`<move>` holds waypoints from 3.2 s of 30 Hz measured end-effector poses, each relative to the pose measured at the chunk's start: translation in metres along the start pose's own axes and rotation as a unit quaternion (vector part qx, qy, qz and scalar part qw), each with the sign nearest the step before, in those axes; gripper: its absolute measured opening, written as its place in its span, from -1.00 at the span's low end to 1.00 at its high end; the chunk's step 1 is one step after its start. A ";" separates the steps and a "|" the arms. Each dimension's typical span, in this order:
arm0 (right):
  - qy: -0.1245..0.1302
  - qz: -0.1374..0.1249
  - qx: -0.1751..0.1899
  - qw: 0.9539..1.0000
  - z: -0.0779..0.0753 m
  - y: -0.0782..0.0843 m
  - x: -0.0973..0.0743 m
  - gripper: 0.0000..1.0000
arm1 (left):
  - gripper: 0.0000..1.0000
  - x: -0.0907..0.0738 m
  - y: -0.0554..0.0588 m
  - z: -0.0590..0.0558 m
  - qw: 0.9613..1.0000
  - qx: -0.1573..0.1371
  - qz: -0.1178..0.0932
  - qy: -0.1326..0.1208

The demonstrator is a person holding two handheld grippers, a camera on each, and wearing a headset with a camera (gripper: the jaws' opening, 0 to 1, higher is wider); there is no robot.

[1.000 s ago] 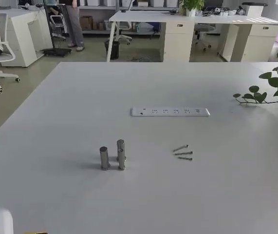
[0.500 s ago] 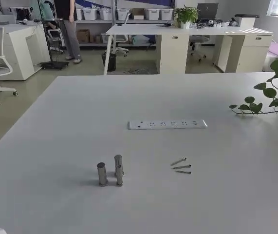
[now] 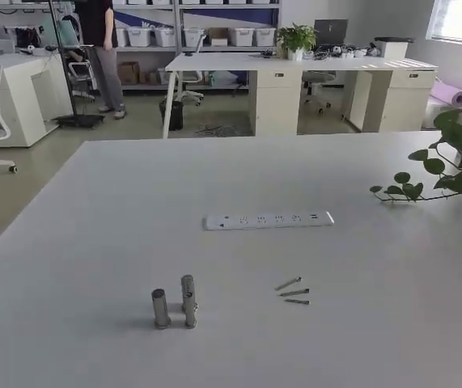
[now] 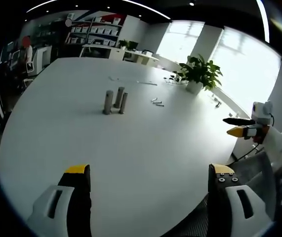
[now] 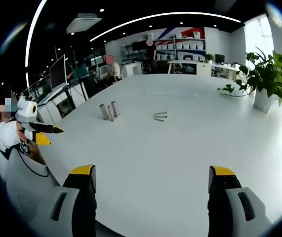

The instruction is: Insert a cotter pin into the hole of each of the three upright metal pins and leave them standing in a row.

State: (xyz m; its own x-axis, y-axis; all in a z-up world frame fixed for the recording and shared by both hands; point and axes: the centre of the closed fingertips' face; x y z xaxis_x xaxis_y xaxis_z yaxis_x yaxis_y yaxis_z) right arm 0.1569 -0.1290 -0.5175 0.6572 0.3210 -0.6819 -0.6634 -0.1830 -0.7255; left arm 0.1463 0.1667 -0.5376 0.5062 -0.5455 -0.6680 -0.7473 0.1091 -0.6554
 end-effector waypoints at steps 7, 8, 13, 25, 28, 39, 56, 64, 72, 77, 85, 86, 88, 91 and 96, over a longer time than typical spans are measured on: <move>-0.002 0.006 -0.005 1.000 0.001 0.002 -0.003 0.86 | 0.96 0.000 0.002 -0.002 1.000 0.004 0.001 0.003; -0.002 0.007 -0.005 1.000 0.001 0.003 -0.003 0.86 | 0.96 0.000 0.002 -0.002 1.000 0.003 0.001 0.002; 0.003 0.009 -0.005 1.000 0.000 0.005 -0.005 0.92 | 0.99 -0.004 0.001 0.006 1.000 0.002 -0.013 -0.012; 0.016 0.023 -0.002 1.000 -0.003 0.014 -0.005 0.91 | 0.94 -0.003 -0.001 0.017 0.999 0.020 -0.017 -0.022; 0.028 0.024 -0.006 0.999 -0.004 0.014 -0.006 0.89 | 0.91 -0.002 -0.002 0.020 1.000 0.013 -0.016 -0.018; 0.034 0.027 0.017 0.999 -0.007 0.015 -0.004 0.87 | 0.78 0.005 -0.015 0.037 1.000 0.009 -0.011 -0.020; 0.046 0.022 0.028 0.998 -0.013 0.018 -0.005 0.85 | 0.71 0.025 -0.058 0.063 0.999 0.040 -0.016 -0.031; 0.052 0.027 0.035 0.998 -0.015 0.018 -0.005 0.84 | 0.58 0.042 -0.080 0.072 0.998 0.056 -0.016 -0.029; 0.059 0.024 0.040 0.997 -0.017 0.019 -0.005 0.85 | 0.43 0.062 -0.107 0.077 0.996 0.078 -0.025 -0.025; 0.060 0.029 0.040 0.997 -0.017 0.020 -0.005 0.85 | 0.33 0.073 -0.116 0.085 0.995 0.087 -0.028 -0.032; 0.063 0.024 0.030 0.997 -0.018 0.017 -0.006 0.82 | 0.15 0.087 -0.122 0.094 0.994 0.097 -0.024 -0.043; 0.063 0.025 0.030 0.997 -0.018 0.017 -0.006 0.82 | 0.14 0.089 -0.122 0.095 0.994 0.097 -0.022 -0.043; 0.062 0.026 0.031 0.997 -0.017 0.018 -0.006 0.82 | 0.11 0.095 -0.119 0.101 0.994 0.098 -0.008 -0.053; 0.060 0.028 0.028 0.997 -0.015 0.019 -0.006 0.82 | 0.01 0.104 -0.117 0.102 0.993 0.110 0.000 -0.050; 0.059 0.031 0.027 0.997 -0.014 0.020 -0.005 0.81 | -0.15 0.111 -0.125 0.106 0.990 0.126 -0.011 -0.066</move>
State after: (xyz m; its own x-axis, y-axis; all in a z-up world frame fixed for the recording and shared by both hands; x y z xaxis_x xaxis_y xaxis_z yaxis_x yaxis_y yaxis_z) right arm 0.1448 -0.1470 -0.5300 0.6493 0.1993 -0.7339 -0.7203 -0.1483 -0.6776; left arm 0.3418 0.1809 -0.5673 0.5855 -0.4386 -0.6818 -0.6123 0.3120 -0.7265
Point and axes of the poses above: the centre of the closed fingertips' face, and the gripper's own axes: x roughly forward along the fingers, z roughly to its left, y roughly out of its underside, and after that the axes turned 8 degrees about z, right-handed
